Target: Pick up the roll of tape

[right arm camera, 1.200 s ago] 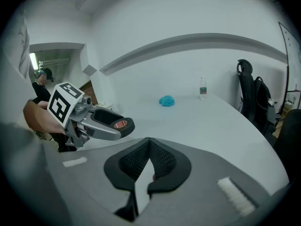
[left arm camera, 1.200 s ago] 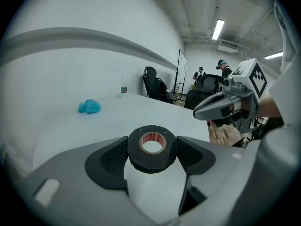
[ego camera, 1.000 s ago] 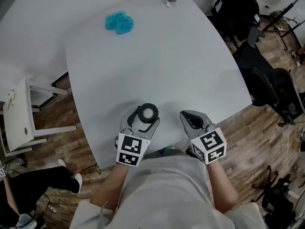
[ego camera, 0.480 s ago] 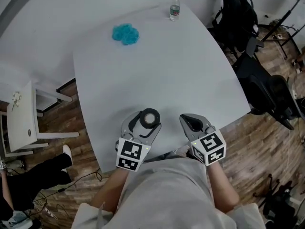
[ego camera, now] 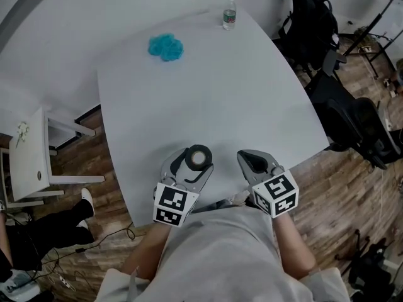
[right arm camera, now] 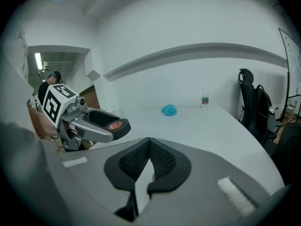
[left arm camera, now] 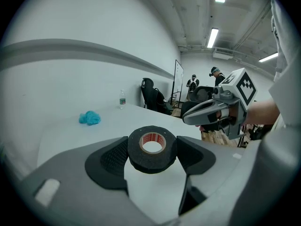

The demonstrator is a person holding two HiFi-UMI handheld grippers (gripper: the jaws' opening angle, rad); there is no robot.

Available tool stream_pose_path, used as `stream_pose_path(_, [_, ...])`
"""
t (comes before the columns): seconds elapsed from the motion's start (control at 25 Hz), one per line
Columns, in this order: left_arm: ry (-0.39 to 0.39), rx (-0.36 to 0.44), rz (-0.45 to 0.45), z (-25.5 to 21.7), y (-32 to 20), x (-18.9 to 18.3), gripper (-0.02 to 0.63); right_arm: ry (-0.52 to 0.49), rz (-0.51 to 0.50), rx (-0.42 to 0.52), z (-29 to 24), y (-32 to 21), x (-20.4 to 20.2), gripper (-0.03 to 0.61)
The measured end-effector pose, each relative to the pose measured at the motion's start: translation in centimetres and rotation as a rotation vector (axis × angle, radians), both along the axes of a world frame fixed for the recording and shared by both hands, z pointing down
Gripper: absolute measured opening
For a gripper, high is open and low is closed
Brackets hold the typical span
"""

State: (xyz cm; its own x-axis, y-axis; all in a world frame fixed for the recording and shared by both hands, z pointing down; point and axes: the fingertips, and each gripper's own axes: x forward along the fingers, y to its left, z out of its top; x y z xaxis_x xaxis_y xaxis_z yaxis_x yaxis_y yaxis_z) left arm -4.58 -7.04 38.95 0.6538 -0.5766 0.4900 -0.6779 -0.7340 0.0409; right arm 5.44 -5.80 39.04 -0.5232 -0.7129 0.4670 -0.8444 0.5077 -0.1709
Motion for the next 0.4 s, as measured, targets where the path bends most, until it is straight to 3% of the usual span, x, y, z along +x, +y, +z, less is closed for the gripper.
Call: stream_pose_path(0.4, [0.008, 0.005, -0.008, -0.43, 0.67, 0.08, 0.344, -0.004, 0.005, 0.003, -0.11, 0.76, 0.34, 0.005])
